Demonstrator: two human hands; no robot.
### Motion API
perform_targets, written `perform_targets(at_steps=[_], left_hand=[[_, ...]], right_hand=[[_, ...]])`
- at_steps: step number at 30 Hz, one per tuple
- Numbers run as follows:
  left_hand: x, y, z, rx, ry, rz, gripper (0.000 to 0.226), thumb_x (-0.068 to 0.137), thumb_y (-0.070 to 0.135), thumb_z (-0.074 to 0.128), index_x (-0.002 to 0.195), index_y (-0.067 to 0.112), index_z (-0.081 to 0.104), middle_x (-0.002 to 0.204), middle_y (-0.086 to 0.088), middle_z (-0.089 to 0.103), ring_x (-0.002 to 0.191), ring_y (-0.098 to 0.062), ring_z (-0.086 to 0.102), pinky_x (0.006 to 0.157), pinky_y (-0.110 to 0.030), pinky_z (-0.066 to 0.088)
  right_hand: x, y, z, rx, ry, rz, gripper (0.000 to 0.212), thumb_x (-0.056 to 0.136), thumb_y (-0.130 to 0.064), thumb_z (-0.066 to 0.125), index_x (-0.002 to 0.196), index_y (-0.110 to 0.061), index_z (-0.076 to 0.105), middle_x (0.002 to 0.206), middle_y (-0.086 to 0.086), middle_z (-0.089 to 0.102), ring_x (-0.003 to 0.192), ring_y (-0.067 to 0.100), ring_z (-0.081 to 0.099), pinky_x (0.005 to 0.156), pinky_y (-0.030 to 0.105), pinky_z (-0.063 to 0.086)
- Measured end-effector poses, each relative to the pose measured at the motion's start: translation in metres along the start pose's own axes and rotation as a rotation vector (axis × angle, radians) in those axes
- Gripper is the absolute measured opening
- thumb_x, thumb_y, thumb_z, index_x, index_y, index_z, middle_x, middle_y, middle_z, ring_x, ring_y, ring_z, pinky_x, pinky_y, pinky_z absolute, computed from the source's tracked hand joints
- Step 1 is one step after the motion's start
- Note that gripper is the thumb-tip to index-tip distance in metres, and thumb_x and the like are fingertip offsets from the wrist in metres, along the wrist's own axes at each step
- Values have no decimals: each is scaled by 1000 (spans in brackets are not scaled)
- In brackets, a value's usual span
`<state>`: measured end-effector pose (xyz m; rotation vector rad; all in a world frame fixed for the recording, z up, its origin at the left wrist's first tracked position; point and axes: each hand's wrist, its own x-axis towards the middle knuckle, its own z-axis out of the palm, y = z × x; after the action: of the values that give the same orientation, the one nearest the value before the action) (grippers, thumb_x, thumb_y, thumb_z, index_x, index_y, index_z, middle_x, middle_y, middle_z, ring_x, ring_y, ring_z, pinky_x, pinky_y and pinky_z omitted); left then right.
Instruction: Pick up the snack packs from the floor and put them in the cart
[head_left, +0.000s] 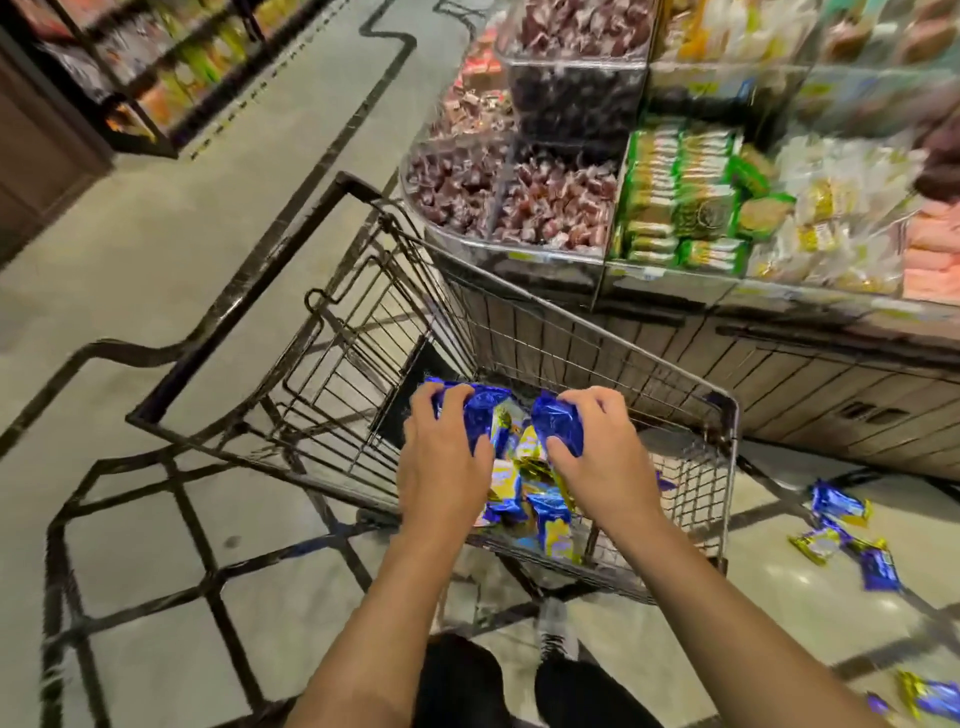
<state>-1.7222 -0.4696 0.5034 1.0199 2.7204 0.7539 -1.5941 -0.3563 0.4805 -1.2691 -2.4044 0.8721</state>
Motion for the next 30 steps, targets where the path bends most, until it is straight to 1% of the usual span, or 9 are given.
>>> perform_targets(at_steps=[5, 9, 13, 17, 20, 23, 25, 28, 30], left_hand=[[51, -27, 20, 11, -83, 15, 49, 84, 25, 69, 127, 32, 44, 140, 2, 30, 115, -23, 49, 81, -42, 54], [84, -63, 58, 23, -191, 46, 51, 84, 26, 70, 129, 30, 46, 143, -1, 26, 119, -24, 46, 82, -42, 54], [103, -94, 103, 66, -306, 55, 53, 83, 28, 71, 129, 29, 46, 144, -4, 24, 119, -28, 48, 86, -45, 53], [110, -124, 149, 65, -416, 12, 52, 82, 25, 71, 128, 26, 46, 143, -6, 23, 122, -31, 47, 95, -45, 49], [106, -140, 182, 78, -518, -84, 54, 83, 24, 71, 128, 24, 43, 144, -7, 22, 122, -32, 47, 93, -46, 49], [96, -151, 209, 101, -578, -82, 54, 80, 24, 75, 125, 23, 45, 141, -9, 28, 119, -32, 50, 92, -47, 50], [92, -157, 224, 137, -622, -70, 58, 80, 28, 76, 128, 20, 44, 140, -11, 29, 120, -33, 49, 94, -45, 48], [93, -158, 238, 167, -688, -49, 65, 83, 30, 75, 135, 15, 39, 145, -13, 23, 123, -34, 47, 92, -42, 48], [95, -158, 245, 174, -732, -39, 65, 83, 28, 74, 134, 15, 37, 145, -12, 21, 126, -33, 43, 91, -41, 48]], right_hand=[[38, -14, 35, 28, 14, 93, 45, 86, -31, 64, 129, -31, 50, 130, -8, 39, 104, 17, 55, 79, 41, 54], [58, -10, 81, 17, 11, 202, 46, 87, -31, 65, 129, -31, 47, 133, -5, 39, 110, 19, 52, 81, 38, 50], [66, 8, 132, -32, -41, 301, 47, 87, -33, 66, 129, -31, 46, 134, -2, 37, 114, 21, 50, 84, 39, 48], [70, 37, 180, -99, -116, 398, 48, 88, -30, 66, 131, -22, 46, 137, 3, 36, 111, 25, 53, 74, 37, 49], [65, 57, 210, -143, -201, 425, 48, 88, -25, 67, 130, -14, 46, 133, 8, 38, 110, 26, 53, 77, 36, 48], [61, 75, 231, -164, -230, 487, 46, 86, -23, 69, 126, -18, 47, 127, 5, 36, 106, 26, 54, 70, 35, 48], [62, 86, 238, -201, -284, 555, 45, 86, -25, 70, 122, -19, 45, 127, 4, 35, 105, 26, 54, 67, 35, 48], [65, 100, 246, -242, -338, 587, 49, 83, -26, 74, 118, -15, 41, 126, 8, 35, 102, 29, 55, 63, 33, 43], [67, 106, 250, -262, -364, 606, 52, 82, -26, 75, 118, -15, 39, 127, 10, 35, 105, 31, 53, 64, 34, 44]])
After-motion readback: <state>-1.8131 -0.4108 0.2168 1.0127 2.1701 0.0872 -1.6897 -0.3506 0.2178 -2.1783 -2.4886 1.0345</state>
